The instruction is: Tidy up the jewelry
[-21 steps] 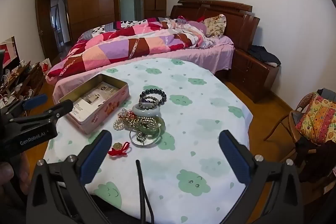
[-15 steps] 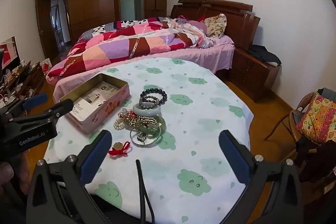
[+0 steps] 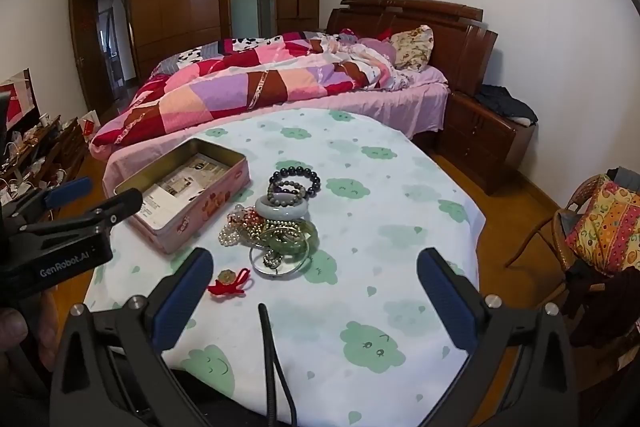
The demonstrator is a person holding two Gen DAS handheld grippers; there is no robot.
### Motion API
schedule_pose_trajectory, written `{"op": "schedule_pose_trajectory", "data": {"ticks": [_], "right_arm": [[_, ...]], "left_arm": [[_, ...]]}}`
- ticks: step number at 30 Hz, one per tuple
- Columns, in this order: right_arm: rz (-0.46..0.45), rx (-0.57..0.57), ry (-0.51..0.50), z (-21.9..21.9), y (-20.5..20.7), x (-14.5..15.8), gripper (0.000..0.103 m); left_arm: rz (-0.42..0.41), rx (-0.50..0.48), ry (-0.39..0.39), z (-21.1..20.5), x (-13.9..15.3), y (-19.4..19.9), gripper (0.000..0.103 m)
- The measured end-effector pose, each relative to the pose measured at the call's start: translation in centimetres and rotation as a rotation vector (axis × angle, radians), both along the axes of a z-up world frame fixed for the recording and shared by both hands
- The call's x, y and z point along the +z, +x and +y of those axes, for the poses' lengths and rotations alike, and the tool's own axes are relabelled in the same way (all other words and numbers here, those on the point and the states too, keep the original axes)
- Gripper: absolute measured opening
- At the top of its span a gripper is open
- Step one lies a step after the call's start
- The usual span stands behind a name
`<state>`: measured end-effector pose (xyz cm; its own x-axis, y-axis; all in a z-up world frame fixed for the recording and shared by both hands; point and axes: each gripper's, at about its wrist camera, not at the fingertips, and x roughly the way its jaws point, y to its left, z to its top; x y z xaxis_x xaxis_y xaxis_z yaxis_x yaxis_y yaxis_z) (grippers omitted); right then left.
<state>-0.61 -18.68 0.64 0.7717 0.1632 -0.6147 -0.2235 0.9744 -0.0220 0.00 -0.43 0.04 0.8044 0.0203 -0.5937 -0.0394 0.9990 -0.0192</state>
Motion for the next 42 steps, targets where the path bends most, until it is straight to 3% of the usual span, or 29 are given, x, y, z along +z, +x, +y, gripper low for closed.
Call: {"op": "schedule_pose_trajectory", "data": {"ticks": [42], "right_arm": [[0.000, 0.001, 0.003, -0.08, 0.10, -0.12, 0.103]], "left_arm": [[0.006, -0.002, -0.004, 0.35, 0.08, 0.03, 0.081]]}}
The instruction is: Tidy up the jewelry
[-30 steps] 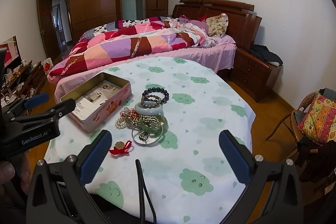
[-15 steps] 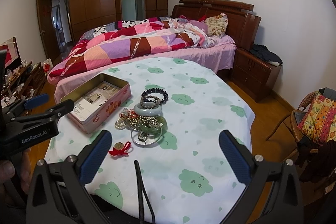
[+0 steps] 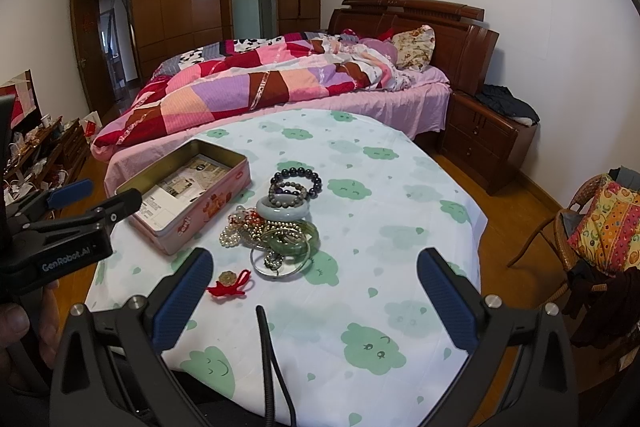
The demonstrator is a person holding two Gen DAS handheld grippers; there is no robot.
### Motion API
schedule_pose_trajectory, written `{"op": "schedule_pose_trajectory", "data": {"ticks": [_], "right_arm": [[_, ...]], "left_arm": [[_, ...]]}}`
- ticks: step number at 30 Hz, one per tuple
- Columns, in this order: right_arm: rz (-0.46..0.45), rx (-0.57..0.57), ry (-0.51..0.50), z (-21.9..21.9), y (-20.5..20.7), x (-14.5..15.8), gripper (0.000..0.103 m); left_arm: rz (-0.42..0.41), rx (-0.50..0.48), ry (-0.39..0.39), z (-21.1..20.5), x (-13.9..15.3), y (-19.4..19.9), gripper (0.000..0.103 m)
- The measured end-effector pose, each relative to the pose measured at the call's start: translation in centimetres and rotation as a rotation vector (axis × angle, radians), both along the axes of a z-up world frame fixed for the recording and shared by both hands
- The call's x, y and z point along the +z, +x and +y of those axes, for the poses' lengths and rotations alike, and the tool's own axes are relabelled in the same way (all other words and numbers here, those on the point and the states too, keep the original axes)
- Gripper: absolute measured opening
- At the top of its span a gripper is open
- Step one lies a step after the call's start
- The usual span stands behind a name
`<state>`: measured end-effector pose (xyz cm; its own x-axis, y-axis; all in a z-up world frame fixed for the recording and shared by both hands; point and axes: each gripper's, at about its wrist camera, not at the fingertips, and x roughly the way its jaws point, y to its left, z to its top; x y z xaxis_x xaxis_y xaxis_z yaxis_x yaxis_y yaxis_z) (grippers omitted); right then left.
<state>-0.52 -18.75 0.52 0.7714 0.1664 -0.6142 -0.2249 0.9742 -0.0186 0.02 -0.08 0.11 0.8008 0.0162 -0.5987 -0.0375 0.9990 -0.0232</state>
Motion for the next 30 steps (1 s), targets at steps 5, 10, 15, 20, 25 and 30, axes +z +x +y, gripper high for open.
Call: {"op": "schedule_pose_trajectory", "data": {"ticks": [5, 10, 15, 20, 25, 30], "right_arm": [[0.002, -0.001, 0.001, 0.1, 0.0, -0.1, 0.103], [0.002, 0.001, 0.000, 0.1, 0.0, -0.1, 0.103], [0.005, 0.005, 0.000, -0.1, -0.1, -0.1, 0.103], [0.005, 0.005, 0.001, 0.1, 0.1, -0.2, 0.103], [0.005, 0.005, 0.001, 0.0, 0.2, -0.2, 0.103], [0.007, 0.005, 0.004, -0.2, 0.4, -0.2, 0.103]], "left_arm": [[0.001, 0.000, -0.001, 0.0, 0.0, 0.0, 0.081], [0.002, 0.000, -0.001, 0.0, 0.0, 0.0, 0.081], [0.002, 0.001, -0.001, 0.0, 0.0, 0.0, 0.082], [0.004, 0.000, -0.001, 0.0, -0.2, 0.0, 0.082], [0.005, 0.001, -0.004, 0.3, -1.1, -0.2, 0.081], [0.014, -0.001, -0.002, 0.4, -1.8, -0.4, 0.081]]}}
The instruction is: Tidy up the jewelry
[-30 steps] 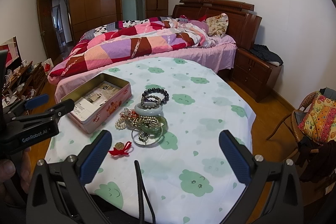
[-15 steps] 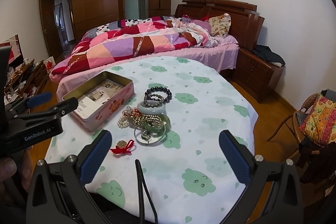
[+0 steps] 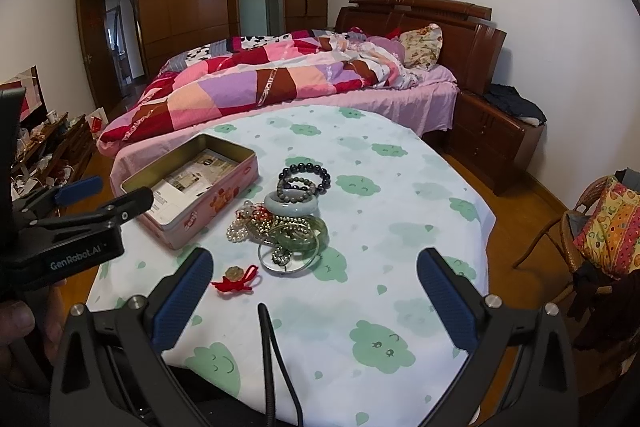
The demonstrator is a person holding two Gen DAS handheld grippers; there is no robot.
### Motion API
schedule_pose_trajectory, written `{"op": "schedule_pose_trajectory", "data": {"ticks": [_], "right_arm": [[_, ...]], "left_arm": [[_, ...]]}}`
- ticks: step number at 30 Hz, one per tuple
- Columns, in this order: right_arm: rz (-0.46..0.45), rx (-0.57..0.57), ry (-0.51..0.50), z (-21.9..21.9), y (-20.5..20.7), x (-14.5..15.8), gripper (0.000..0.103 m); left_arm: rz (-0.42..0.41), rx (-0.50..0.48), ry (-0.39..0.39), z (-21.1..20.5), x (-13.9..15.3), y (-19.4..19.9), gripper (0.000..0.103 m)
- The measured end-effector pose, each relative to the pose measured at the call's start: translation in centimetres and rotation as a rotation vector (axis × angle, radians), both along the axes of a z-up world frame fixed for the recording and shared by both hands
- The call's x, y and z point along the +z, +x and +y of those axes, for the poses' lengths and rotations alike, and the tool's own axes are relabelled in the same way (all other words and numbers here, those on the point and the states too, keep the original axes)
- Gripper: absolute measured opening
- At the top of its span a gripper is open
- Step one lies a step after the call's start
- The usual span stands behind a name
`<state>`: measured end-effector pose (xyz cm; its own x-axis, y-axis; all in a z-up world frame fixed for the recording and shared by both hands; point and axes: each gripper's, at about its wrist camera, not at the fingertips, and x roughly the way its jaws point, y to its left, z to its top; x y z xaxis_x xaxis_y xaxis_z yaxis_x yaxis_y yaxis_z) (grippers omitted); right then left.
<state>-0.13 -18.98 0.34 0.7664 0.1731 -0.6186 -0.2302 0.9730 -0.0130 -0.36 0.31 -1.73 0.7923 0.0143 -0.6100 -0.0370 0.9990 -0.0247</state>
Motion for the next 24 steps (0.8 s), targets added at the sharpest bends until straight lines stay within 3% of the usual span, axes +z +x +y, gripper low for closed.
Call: {"op": "schedule_pose_trajectory", "data": {"ticks": [7, 18, 22, 24], "right_arm": [[-0.001, -0.032, 0.032, 0.0, 0.1, -1.1, 0.103], [0.099, -0.069, 0.039, -2.3, 2.7, -5.7, 0.098], [0.100, -0.077, 0.013, -3.2, 3.8, -6.5, 0.091], [0.111, -0.083, 0.016, -3.8, 4.3, -7.1, 0.088]], "left_arm": [[0.037, -0.046, 0.016, -0.7, -1.9, 1.1, 0.081], [0.159, -0.213, 0.000, -3.8, -6.2, 4.0, 0.080], [0.232, -0.258, -0.042, -4.5, -8.0, 5.0, 0.059], [0.271, -0.291, -0.055, -5.1, -8.8, 5.0, 0.058]]}}
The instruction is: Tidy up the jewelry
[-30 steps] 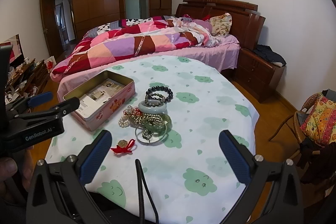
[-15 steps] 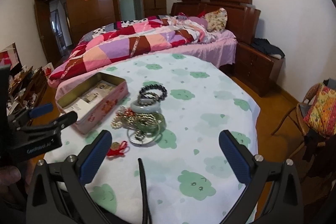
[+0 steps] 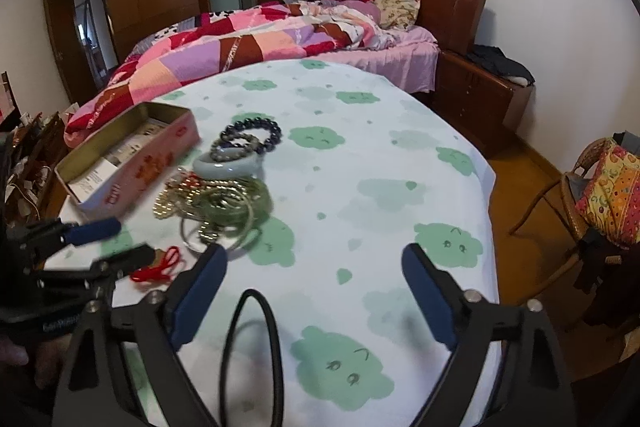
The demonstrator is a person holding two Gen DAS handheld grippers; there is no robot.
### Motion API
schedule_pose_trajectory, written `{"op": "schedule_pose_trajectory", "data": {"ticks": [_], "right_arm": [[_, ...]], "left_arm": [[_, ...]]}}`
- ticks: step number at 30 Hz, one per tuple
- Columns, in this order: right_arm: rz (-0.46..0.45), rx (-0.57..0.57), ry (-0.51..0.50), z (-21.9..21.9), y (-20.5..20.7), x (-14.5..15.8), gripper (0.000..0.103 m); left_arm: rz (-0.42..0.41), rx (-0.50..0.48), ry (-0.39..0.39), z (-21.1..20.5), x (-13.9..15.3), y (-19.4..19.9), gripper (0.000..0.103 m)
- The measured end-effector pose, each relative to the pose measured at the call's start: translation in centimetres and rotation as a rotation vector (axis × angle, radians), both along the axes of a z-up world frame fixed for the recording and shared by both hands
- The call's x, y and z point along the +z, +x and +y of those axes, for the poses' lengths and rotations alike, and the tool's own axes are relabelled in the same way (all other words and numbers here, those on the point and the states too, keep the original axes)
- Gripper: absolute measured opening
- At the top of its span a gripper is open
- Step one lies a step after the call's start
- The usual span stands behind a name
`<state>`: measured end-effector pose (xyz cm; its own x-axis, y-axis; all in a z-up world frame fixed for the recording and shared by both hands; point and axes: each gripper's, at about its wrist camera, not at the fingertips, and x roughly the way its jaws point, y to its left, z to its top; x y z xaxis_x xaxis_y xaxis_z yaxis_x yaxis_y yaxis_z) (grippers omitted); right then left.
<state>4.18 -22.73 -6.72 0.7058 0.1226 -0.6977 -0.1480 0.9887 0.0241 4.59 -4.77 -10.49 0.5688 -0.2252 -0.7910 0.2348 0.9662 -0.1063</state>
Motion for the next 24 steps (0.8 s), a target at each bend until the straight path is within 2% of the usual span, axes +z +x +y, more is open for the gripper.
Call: {"op": "schedule_pose_trajectory", "data": {"ticks": [3, 5, 6, 7, 8, 10, 13, 18, 24], "right_arm": [[0.008, 0.001, 0.008, -0.2, 0.4, -0.4, 0.084], [0.006, 0.013, 0.000, -0.2, 0.5, -0.2, 0.073], [0.000, 0.017, -0.005, -0.1, 0.5, 0.0, 0.071], [-0.006, 0.020, -0.004, -0.1, 0.5, 0.3, 0.069], [-0.013, 0.023, 0.007, -0.2, 0.6, 0.6, 0.064], [-0.018, 0.036, 0.023, -0.1, 1.1, 1.0, 0.058], [0.003, 0.084, 0.037, 0.7, 2.2, 1.1, 0.051], [0.071, 0.188, -0.001, 3.3, 4.0, 0.4, 0.050], [0.165, 0.218, 0.026, 4.8, 5.4, -1.6, 0.032]], "left_arm": [[0.020, -0.026, -0.008, -0.3, -0.5, 0.0, 0.055], [0.041, -0.034, -0.014, -0.4, -0.8, 0.1, 0.036], [0.052, -0.041, -0.022, -0.3, -1.1, 0.3, 0.030], [0.066, -0.046, -0.034, -0.3, -1.3, 0.4, 0.017], [0.071, -0.049, -0.046, -0.2, -1.4, 0.5, 0.010], [0.073, -0.047, -0.066, 0.1, -1.4, 0.6, 0.004], [0.046, -0.040, -0.088, 0.6, -0.7, 0.4, 0.003], [-0.006, -0.016, -0.103, 1.5, 0.7, 0.7, 0.003], [-0.081, 0.032, -0.104, 2.7, 2.6, 1.8, 0.003]]}}
